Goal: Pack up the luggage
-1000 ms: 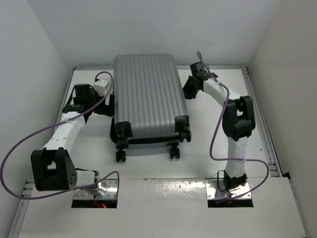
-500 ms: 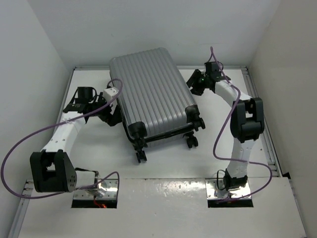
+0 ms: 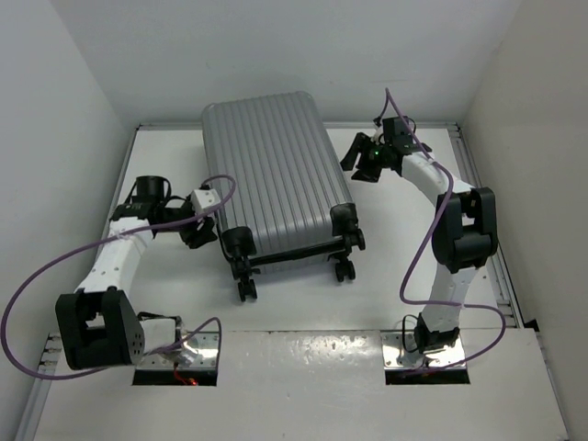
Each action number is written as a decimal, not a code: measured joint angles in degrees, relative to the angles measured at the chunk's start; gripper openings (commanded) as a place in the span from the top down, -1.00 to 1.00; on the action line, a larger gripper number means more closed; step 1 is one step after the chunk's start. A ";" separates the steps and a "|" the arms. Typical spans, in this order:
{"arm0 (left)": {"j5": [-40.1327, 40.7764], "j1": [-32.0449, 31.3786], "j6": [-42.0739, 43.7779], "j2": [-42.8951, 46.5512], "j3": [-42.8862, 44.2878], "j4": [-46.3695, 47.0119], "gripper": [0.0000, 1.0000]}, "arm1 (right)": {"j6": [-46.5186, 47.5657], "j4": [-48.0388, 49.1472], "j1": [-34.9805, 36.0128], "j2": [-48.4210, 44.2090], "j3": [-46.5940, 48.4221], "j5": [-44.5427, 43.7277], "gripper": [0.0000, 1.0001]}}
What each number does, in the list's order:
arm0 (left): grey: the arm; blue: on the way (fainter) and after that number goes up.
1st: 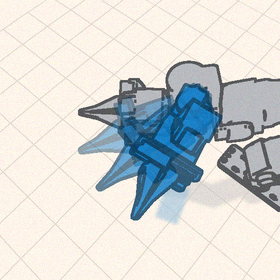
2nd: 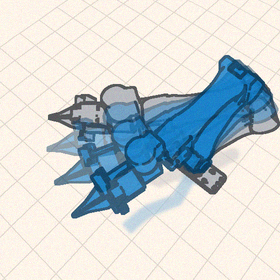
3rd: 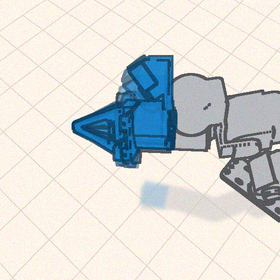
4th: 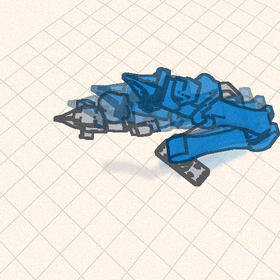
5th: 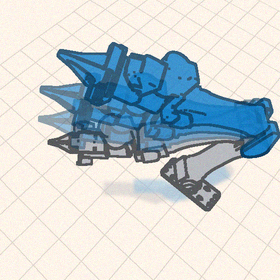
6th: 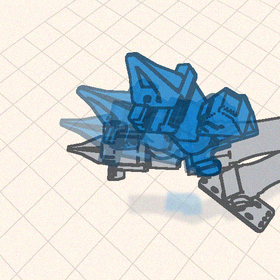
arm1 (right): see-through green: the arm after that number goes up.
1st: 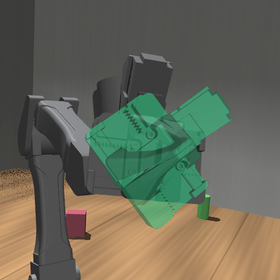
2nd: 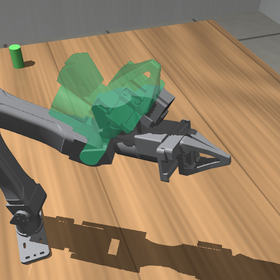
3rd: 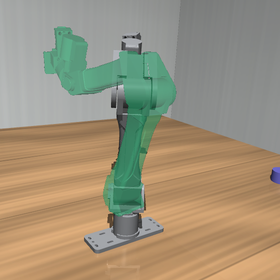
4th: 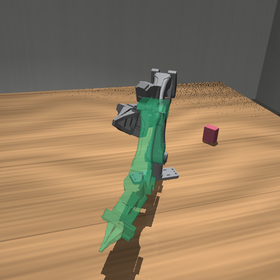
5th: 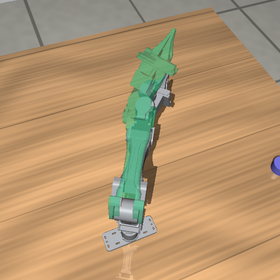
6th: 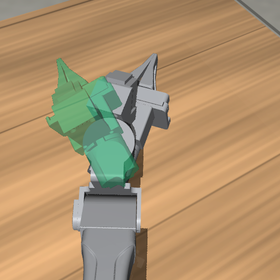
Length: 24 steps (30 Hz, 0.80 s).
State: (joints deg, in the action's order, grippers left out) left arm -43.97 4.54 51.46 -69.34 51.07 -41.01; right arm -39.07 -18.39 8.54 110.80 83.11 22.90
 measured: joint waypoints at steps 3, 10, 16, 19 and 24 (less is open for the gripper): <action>-1.38 4.31 4.26 -2.91 0.39 -0.74 -0.12 | 0.85 -0.72 0.02 0.00 0.00 1.29 -0.25; -5.55 12.11 14.71 -13.75 8.63 -6.80 -0.28 | 2.69 -2.34 0.46 0.02 -0.02 4.66 -0.28; -6.88 13.46 21.66 -14.23 9.11 -8.44 -0.45 | 3.34 -2.91 0.70 0.02 -0.09 6.25 -0.28; -7.06 13.46 25.75 -14.23 9.11 -9.62 -0.54 | 3.56 -2.97 0.72 0.11 -0.11 6.78 -0.28; -8.92 14.19 30.34 -15.26 9.22 -10.54 -0.59 | 4.46 -3.06 0.72 0.35 -0.11 7.69 -0.30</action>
State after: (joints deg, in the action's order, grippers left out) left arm -52.88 18.72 81.80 -84.60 60.29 -51.55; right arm -34.61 -21.45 9.26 111.15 83.00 30.59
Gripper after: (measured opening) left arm 0.795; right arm 0.646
